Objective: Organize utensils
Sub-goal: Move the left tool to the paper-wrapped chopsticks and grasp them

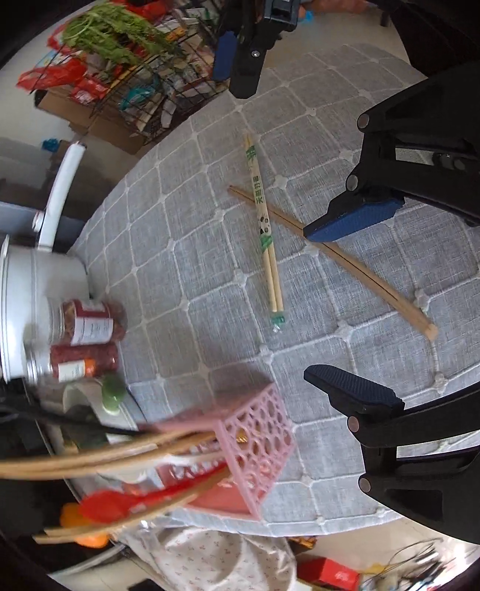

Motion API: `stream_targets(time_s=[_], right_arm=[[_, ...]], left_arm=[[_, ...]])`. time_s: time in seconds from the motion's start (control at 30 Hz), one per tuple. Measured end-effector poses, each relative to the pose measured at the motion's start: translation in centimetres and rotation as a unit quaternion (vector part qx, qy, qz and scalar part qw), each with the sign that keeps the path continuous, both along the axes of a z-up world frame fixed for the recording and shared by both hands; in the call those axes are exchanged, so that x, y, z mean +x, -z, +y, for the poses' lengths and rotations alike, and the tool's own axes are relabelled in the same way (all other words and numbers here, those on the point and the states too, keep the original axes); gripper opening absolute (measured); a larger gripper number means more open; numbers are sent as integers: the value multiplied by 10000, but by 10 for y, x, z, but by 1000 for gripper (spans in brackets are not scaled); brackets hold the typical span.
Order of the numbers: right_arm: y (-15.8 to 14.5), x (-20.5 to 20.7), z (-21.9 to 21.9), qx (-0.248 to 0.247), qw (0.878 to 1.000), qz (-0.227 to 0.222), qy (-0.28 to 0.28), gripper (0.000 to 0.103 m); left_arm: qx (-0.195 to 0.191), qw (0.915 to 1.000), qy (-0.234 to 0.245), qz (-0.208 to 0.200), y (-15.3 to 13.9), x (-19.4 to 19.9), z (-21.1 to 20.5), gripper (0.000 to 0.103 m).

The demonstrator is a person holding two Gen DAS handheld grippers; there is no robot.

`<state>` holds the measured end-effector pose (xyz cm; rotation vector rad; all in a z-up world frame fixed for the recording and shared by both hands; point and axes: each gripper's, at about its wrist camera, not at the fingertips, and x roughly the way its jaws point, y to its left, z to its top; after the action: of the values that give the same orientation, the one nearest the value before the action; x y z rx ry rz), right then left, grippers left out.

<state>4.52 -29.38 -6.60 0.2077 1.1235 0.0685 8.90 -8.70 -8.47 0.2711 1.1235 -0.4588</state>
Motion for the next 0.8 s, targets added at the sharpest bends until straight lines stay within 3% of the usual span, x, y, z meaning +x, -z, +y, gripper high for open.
stream_targets(time_s=[0.2, 0.37, 0.6, 0.7, 0.8], right_arm=[[3, -7, -29, -194, 9997, 128, 7, 80], [16, -16, -48, -238, 9991, 339, -65, 80], [22, -21, -75, -146, 9992, 368, 69, 80], [24, -22, -81, -84, 9992, 380, 132, 80], [25, -22, -85, -14, 9991, 403, 159, 80]], left_arm=[[156, 9919, 1257, -85, 10, 10, -61, 66], [289, 9785, 2040, -23, 23, 11, -98, 52], [475, 9618, 2694, 33, 39, 7, -138, 46], [586, 9541, 2934, 129, 46, 4, -149, 35], [663, 9537, 2926, 194, 52, 3, -154, 21]])
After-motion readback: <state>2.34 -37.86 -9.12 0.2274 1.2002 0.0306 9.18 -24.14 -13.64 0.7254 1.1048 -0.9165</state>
